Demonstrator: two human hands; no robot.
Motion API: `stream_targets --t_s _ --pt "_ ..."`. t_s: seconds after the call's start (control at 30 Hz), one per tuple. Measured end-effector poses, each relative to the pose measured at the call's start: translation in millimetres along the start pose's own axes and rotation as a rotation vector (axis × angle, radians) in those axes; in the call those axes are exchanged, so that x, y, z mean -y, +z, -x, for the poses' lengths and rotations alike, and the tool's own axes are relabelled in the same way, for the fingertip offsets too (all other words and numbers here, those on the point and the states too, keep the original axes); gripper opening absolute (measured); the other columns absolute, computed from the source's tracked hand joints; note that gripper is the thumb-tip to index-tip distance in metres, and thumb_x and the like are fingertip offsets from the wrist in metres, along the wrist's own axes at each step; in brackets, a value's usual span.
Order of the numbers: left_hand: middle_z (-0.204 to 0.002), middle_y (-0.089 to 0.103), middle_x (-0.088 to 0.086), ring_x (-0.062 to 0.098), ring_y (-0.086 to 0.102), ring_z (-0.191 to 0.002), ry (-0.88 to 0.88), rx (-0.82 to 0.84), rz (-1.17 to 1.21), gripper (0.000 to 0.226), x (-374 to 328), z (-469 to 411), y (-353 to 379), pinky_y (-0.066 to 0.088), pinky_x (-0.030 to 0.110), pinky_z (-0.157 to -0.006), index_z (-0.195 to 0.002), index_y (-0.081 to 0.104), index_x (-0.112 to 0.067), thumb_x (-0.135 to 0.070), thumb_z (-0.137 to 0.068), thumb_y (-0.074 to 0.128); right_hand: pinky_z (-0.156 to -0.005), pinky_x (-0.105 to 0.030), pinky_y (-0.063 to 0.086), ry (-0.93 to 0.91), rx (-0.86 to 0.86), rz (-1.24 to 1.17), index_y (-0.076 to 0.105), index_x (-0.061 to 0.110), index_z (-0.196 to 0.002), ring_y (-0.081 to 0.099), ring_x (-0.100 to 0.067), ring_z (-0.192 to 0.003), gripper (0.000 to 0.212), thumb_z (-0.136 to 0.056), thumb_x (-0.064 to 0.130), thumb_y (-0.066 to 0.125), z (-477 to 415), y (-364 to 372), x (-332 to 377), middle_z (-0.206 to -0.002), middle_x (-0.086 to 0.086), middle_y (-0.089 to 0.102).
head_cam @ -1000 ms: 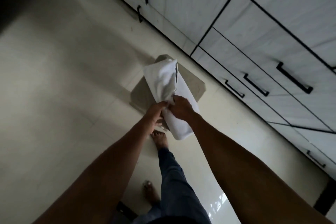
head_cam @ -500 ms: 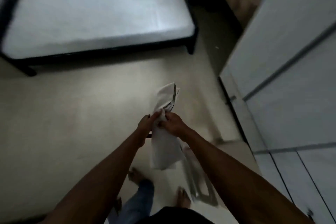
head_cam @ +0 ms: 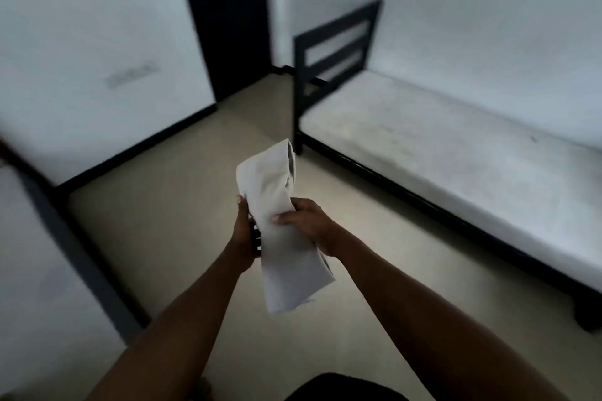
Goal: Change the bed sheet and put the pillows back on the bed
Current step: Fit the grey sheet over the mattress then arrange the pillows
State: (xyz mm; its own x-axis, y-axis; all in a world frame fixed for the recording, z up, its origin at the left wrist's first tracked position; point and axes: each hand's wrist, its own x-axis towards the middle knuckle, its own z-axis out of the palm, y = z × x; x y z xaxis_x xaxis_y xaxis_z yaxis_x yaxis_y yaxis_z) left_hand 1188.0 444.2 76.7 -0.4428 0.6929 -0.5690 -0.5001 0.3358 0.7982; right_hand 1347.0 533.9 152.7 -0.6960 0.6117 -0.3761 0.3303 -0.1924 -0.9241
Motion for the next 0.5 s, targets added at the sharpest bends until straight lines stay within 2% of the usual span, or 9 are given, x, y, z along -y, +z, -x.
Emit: stream_targets --t_s 0.1,0.17,0.2,0.27,0.33,0.37,0.4,0.43,0.5 --pt "-0.123 0.071 0.014 0.032 0.068 -0.113 0.053 -0.109 0.173 0.076 -51.9 16.9 -42.6 0.049 0.055 -0.103 -0.118 0.074 -0.021 -0.081 -0.091 0.036 -0.108 -0.051 0.048 -0.036 0.208 -0.045 0.076 0.014 -0.114 0.069 -0.032 -0.111 0.040 -0.075 0.023 0.080 -70.0 49.2 53.0 -0.113 -0.008 0.076" --pt "-0.105 0.077 0.006 0.020 0.074 -0.096 0.095 -0.155 0.261 0.060 -69.9 12.5 -66.4 0.059 0.038 -0.082 -0.116 0.070 -0.014 -0.052 -0.108 0.024 -0.108 -0.047 0.049 -0.054 0.318 -0.038 0.075 0.013 -0.114 0.069 -0.030 -0.112 0.036 -0.079 0.020 0.078 -108.9 80.0 81.4 -0.113 -0.007 0.076" --pt "-0.098 0.079 0.003 0.016 0.075 -0.089 0.125 -0.213 0.304 0.052 -77.5 5.3 -83.2 0.059 0.033 -0.074 -0.118 0.065 -0.011 -0.043 -0.109 0.025 -0.106 -0.045 0.050 -0.056 0.373 -0.021 0.075 0.013 -0.114 0.069 -0.029 -0.111 0.033 -0.082 0.018 0.077 -132.5 97.0 94.6 -0.113 -0.006 0.076" --pt "-0.091 0.079 0.003 0.021 0.074 -0.086 0.188 -0.336 0.309 0.045 -96.5 -9.3 -113.5 0.054 0.036 -0.073 -0.118 0.062 -0.008 -0.044 -0.099 0.043 -0.103 -0.043 0.052 -0.059 0.478 0.014 0.075 0.015 -0.115 0.070 -0.026 -0.109 0.030 -0.085 0.020 0.074 -178.5 129.8 114.6 -0.111 -0.004 0.077" --pt "-0.080 0.077 0.008 0.027 0.070 -0.081 0.166 -0.452 0.329 0.041 -114.4 -23.3 -140.3 0.048 0.038 -0.071 -0.102 0.067 -0.010 -0.047 -0.087 0.058 -0.103 -0.045 0.052 -0.071 0.568 0.044 0.076 0.019 -0.114 0.070 -0.025 -0.108 0.031 -0.083 0.026 0.075 -216.8 161.9 130.1 -0.110 -0.002 0.077" --pt "-0.076 0.074 0.011 0.028 0.067 -0.079 0.136 -0.562 0.345 0.035 -119.4 -30.8 -159.6 0.046 0.038 -0.069 -0.095 0.067 -0.009 -0.043 -0.091 0.060 -0.103 -0.046 0.052 -0.074 0.626 0.062 0.075 0.021 -0.114 0.070 -0.025 -0.108 0.032 -0.082 0.028 0.076 -235.5 179.4 137.9 -0.110 -0.002 0.077" --pt "-0.079 0.072 0.014 0.028 0.064 -0.080 0.108 -0.662 0.346 0.036 -122.3 -38.2 -179.9 0.048 0.038 -0.070 -0.095 0.067 -0.007 -0.043 -0.093 0.063 -0.103 -0.046 0.053 -0.072 0.679 0.079 0.075 0.022 -0.114 0.070 -0.025 -0.108 0.033 -0.082 0.030 0.076 -251.3 194.8 145.7 -0.110 -0.001 0.077" --pt "-0.091 0.072 0.016 0.030 0.065 -0.087 0.101 -0.765 0.354 0.052 -124.8 -49.7 -206.4 0.052 0.041 -0.076 -0.103 0.068 -0.005 -0.054 -0.087 0.068 -0.102 -0.046 0.053 -0.072 0.717 0.095 0.075 0.023 -0.114 0.070 -0.024 -0.108 0.033 -0.082 0.031 0.075 -267.6 211.2 155.4 -0.110 -0.001 0.077" --pt "-0.120 0.069 0.017 0.035 0.064 -0.108 0.047 -0.935 0.310 0.100 -115.6 -77.2 -266.3 0.053 0.051 -0.097 -0.125 0.065 -0.009 -0.080 -0.055 0.075 -0.098 -0.040 0.055 -0.084 0.763 0.115 0.074 0.022 -0.115 0.070 -0.023 -0.106 0.031 -0.085 0.030 0.073 -290.9 240.0 179.4 -0.111 -0.002 0.076"
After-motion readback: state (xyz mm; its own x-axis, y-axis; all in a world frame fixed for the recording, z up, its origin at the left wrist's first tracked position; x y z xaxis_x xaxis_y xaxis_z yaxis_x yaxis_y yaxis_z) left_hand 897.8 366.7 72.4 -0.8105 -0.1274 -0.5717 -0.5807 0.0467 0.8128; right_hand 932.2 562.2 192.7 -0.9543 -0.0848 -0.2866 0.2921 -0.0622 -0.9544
